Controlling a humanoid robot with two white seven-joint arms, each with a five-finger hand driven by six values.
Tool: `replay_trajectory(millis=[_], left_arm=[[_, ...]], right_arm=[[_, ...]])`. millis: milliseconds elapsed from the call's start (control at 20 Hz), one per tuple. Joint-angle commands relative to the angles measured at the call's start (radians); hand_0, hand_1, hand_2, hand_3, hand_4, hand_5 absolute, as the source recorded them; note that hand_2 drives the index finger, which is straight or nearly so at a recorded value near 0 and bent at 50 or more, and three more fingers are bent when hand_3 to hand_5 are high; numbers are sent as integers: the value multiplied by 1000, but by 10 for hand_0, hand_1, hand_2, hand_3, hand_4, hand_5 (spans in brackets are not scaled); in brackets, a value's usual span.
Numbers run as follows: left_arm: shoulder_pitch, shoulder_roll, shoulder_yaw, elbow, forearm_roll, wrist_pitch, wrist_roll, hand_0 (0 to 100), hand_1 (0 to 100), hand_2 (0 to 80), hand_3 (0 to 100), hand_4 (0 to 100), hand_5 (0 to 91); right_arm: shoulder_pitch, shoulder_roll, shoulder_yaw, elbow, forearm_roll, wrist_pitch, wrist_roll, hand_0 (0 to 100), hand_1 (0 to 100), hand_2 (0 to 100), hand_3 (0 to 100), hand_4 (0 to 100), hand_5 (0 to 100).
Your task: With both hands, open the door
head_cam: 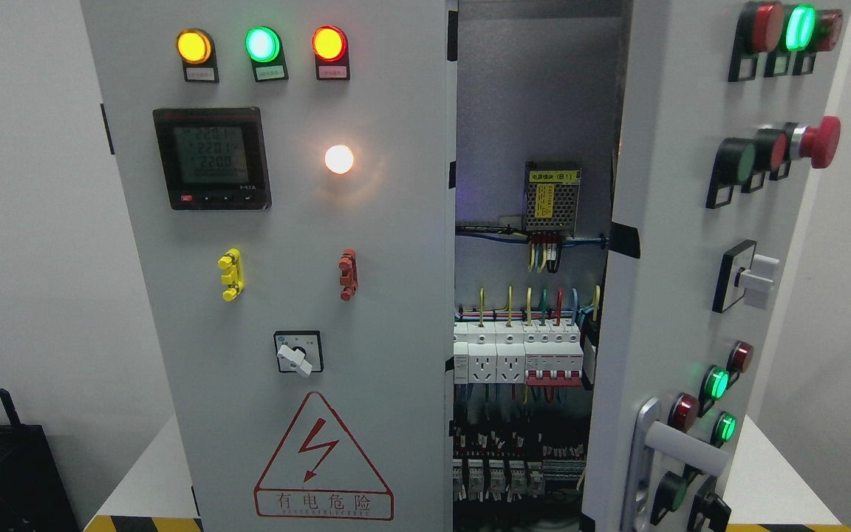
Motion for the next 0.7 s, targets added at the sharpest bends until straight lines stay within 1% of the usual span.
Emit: replay_trajectory(millis=[0,150,200,451,551,651], left_arm=[[79,420,56,-626,238,-135,-1,0,0,0,0,31,0],[79,530,143,-697,384,-202,-16,0,0,0,0,31,0],[79,562,180,-714,430,-210,-22,0,0,0,0,31,0],[74,719,375,-749,707,-210,-90,0,0,0,0,31,0],[69,763,453,-751,796,-210,-106,0,0,0,0,31,0],[69,817,543,-768,902,-209,-134,0,0,0,0,31,0]], right_arm=[[0,0,0,0,0,1,-1,0,0,0,0,0,0],[0,0,0,0,0,1,-1,0,0,0,0,0,0],[0,0,0,0,0,1,-1,0,0,0,0,0,0],[0,0,0,0,0,-1,-1,0,0,0,0,0,0],[0,0,0,0,1,1,-1,0,0,0,0,0,0],[0,0,0,0,0,-1,-1,0,0,0,0,0,0]])
